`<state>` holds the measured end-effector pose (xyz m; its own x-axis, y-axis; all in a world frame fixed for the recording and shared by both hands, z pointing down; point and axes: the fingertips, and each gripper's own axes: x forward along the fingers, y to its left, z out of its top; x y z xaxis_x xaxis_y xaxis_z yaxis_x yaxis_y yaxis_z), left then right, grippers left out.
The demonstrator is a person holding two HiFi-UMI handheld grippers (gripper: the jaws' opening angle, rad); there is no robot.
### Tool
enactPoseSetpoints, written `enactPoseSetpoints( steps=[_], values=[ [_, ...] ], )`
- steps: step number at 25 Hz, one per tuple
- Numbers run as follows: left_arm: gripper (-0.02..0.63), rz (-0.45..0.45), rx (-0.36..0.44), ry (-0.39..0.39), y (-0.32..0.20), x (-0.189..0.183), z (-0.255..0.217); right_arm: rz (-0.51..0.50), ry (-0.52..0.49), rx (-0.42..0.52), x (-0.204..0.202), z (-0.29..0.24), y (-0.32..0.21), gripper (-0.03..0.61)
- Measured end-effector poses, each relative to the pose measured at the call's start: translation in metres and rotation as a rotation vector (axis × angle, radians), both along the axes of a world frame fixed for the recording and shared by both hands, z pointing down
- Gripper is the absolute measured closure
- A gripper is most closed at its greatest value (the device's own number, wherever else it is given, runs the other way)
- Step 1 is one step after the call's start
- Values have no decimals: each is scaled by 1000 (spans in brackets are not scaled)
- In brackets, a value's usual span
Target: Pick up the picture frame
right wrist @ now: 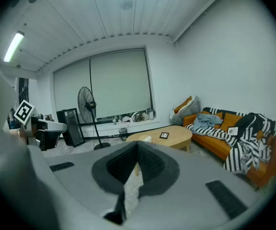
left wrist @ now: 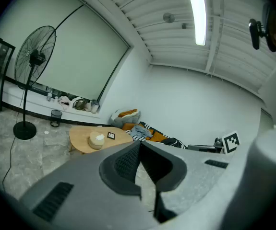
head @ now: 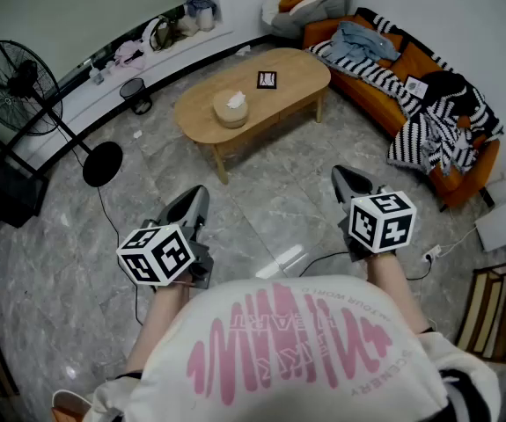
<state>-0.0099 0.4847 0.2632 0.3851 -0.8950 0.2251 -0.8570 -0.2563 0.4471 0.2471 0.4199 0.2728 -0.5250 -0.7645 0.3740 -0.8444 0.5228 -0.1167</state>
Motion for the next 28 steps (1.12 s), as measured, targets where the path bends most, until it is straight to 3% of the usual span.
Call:
enactPoseSetpoints(
  steps=[16,22,28],
  values=[
    [611,-69,25,4,-30,16,2,-18,-10,-4,32,4,-40,574],
    [611,-172,-31,117,-40,8,33,-16,-30,-78,47,35,-59,574],
    [611,-141,-79,76,-70,2,51,2,-83,-176,41,66,-89,574]
  ],
)
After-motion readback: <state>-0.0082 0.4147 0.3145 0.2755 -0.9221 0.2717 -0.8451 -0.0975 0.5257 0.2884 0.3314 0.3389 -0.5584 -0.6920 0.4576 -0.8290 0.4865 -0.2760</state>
